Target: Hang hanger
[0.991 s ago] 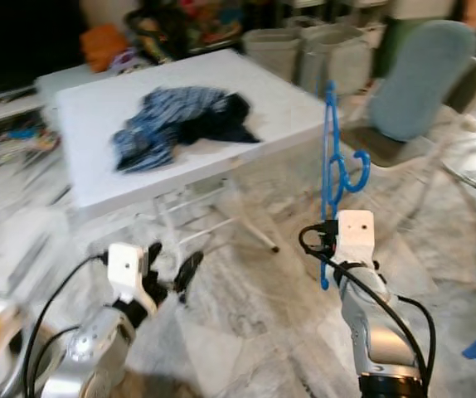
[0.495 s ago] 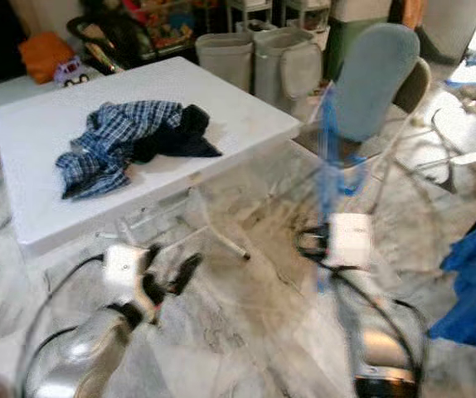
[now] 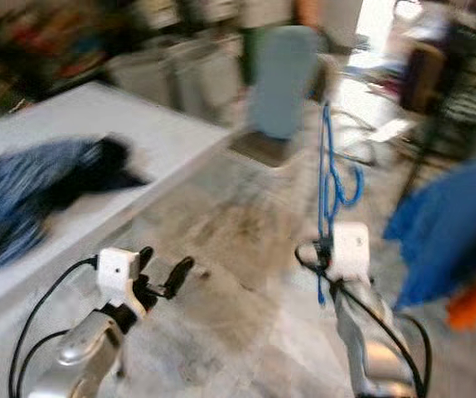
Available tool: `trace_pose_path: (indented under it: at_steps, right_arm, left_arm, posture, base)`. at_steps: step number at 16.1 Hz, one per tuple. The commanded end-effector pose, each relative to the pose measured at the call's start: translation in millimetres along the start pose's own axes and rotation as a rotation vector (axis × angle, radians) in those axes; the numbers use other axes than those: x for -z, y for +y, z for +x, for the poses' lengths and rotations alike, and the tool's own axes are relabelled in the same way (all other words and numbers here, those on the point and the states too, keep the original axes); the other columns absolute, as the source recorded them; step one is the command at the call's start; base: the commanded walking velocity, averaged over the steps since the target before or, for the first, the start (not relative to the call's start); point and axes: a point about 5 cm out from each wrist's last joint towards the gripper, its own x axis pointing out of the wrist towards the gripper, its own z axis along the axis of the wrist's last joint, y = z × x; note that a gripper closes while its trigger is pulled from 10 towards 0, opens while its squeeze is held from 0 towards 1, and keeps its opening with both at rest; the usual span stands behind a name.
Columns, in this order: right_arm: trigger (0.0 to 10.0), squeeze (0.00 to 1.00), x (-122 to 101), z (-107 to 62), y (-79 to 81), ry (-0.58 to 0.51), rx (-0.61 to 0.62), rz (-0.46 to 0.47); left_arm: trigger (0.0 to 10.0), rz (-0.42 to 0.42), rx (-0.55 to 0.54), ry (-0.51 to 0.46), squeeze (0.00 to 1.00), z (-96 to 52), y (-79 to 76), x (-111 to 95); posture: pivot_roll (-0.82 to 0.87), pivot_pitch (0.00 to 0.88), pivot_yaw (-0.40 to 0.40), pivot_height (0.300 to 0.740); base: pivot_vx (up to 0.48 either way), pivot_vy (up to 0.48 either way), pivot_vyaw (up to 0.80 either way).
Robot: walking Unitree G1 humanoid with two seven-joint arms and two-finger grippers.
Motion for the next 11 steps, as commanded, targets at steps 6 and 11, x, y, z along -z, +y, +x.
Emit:
trace_pose_path:
  at_steps: [6, 11]
  right_arm:
    - [10.0, 0.00, -7.1, -3.7, -7.5, -0.002, 0.037, 0.023]
    - [10.0, 0.00, -6.8, -2.6, -5.2, 0.017, 0.040, 0.032]
  left_arm:
    - [10.0, 0.007, 0.017, 0.011, 0.00, -2.6, -0.1, -1.0]
    - [10.0, -0.001, 0.022, 0.020, 0.00, -2.7, -1.1, 0.9]
  posture:
    - [-0.14, 0.000, 0.096, 0.740]
    - [-0.14, 0.000, 0.092, 0.740]
  base:
    - [0.262, 0.102, -0.77]
    - [0.245, 0.412, -0.77]
